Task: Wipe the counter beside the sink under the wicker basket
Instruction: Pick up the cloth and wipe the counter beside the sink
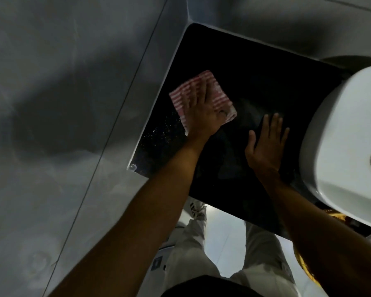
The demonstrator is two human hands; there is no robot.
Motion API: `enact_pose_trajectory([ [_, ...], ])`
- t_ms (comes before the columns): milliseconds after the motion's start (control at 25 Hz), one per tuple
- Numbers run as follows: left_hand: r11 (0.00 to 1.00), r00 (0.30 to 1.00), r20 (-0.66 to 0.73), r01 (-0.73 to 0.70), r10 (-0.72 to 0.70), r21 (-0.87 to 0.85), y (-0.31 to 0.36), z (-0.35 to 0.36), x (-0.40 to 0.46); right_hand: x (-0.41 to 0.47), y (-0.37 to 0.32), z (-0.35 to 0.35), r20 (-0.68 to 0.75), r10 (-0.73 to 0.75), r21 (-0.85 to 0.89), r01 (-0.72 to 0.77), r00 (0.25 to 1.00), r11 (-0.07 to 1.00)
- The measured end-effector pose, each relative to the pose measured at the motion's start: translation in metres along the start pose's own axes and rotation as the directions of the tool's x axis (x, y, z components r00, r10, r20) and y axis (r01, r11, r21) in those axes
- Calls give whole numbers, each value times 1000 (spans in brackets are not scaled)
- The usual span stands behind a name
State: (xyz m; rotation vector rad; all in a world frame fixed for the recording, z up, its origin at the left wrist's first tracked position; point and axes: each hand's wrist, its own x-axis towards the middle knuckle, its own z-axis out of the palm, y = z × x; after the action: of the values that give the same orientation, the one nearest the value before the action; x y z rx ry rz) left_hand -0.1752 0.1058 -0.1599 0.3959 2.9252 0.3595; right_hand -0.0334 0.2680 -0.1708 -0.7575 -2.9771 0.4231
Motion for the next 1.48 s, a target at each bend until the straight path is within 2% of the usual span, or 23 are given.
enact_pose_trajectory([
  [120, 959, 963, -44, 261, -267, -112, -22, 3, -24, -2, -2, 0, -3, -4, -1, 4, 1000, 1000],
  [240, 910, 911, -86, 389, -403, -142, -50, 5, -58, -5, -1, -1, 6, -12, -9, 13, 1000, 1000],
  [600, 864, 857, -122, 503, -500, -5, -108, 2, -172, -8, 1, -4, 17, -34, -7, 34, 999, 999],
  [720, 854, 832, -197, 510, -519, -97, -107, 6, -192, -8, 0, -4, 28, -32, -20, 32, 999, 999],
  [840, 864, 836, -224, 469, -501, -184, -107, 9, -207, -7, 0, -3, 15, -20, -25, 21, 1000, 999],
  [1040, 890, 884, -181, 384, -431, -246, -101, 19, -226, -7, -2, 1, -11, -15, -56, 14, 1000, 998],
  [1280, 987, 983, -110, 137, -145, -79, -42, 36, -247, -5, -2, 1, -6, -20, -84, 19, 1000, 996],
  [1400, 999, 997, -76, -18, 21, 32, -22, 41, -256, -6, -2, 0, -1, -23, -87, 23, 1000, 996],
  [1480, 994, 994, -13, -110, 110, -5, -7, 42, -261, -6, -3, 0, 5, -21, -98, 21, 1000, 995],
])
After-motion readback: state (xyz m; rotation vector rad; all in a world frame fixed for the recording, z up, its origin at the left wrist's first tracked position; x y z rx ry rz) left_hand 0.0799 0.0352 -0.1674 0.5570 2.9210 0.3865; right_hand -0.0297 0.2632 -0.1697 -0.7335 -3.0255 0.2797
